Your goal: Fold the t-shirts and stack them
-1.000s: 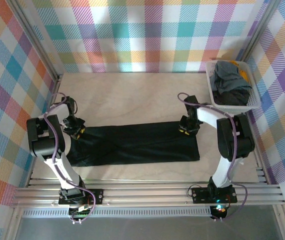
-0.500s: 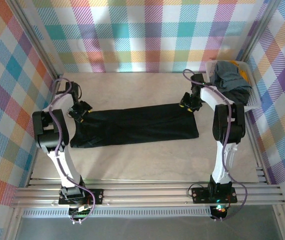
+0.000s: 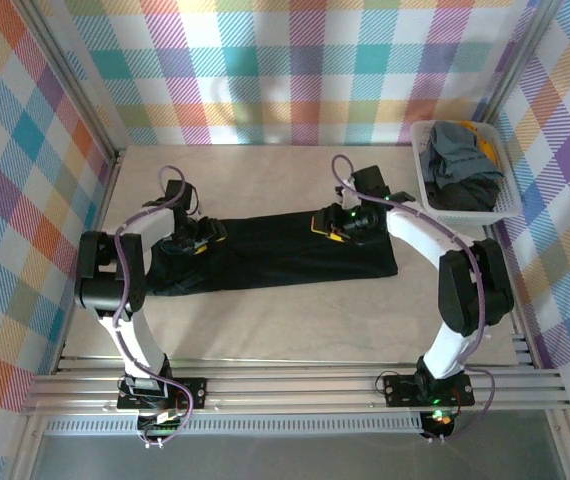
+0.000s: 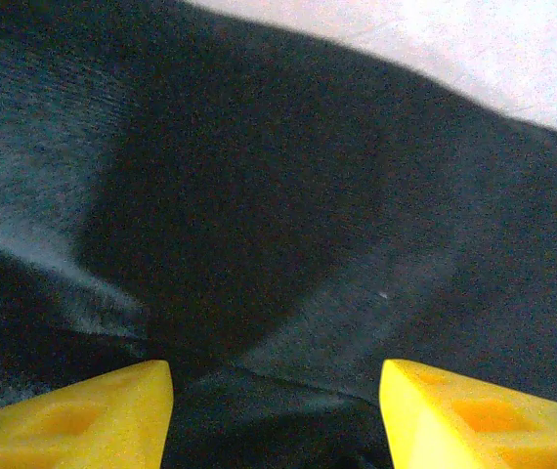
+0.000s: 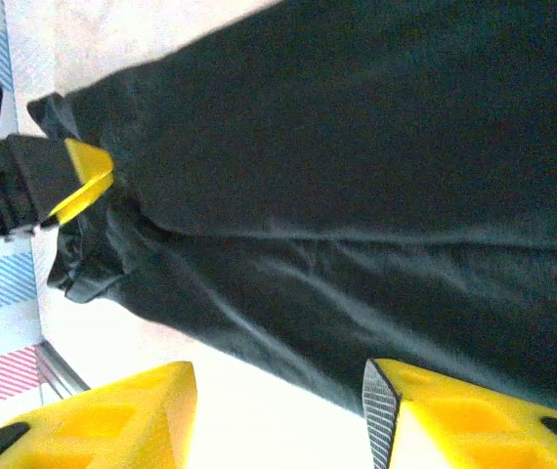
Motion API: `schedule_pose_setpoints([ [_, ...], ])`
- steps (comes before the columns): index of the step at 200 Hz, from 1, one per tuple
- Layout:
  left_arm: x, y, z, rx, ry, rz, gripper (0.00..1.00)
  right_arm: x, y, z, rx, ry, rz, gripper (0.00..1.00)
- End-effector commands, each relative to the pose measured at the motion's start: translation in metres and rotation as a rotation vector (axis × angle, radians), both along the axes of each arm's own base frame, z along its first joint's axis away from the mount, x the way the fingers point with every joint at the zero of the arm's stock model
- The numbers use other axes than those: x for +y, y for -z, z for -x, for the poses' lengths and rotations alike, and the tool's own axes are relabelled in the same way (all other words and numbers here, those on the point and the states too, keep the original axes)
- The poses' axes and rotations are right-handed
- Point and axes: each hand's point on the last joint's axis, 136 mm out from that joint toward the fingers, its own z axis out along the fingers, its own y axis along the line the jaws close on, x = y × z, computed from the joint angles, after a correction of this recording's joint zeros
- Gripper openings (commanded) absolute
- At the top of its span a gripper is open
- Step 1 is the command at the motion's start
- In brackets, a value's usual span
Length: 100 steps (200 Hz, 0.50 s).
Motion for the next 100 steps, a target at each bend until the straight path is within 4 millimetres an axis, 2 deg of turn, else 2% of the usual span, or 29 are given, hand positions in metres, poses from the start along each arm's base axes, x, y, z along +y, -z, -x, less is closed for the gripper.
schedule_pose_setpoints([
  [1, -0.016, -0.009, -0.004, -0.035, 0.114, 0.010, 0.59, 0.001, -0.022, 0.006, -0.035, -0.004, -0.064, 0.49],
  [24, -0.023, -0.002, 0.011, -0.006, 0.129, 0.000, 0.59, -0.003, -0.025, 0.011, -0.041, 0.003, -0.055, 0.49],
  [60, -0.022, -0.014, 0.032, -0.030, 0.074, -0.013, 0.60, -0.004, -0.023, 0.013, -0.033, 0.008, -0.049, 0.49],
  [100, -0.033, -0.012, 0.051, -0.006, 0.067, 0.008, 0.60, -0.003, -0.021, 0.012, -0.030, 0.008, -0.053, 0.49],
])
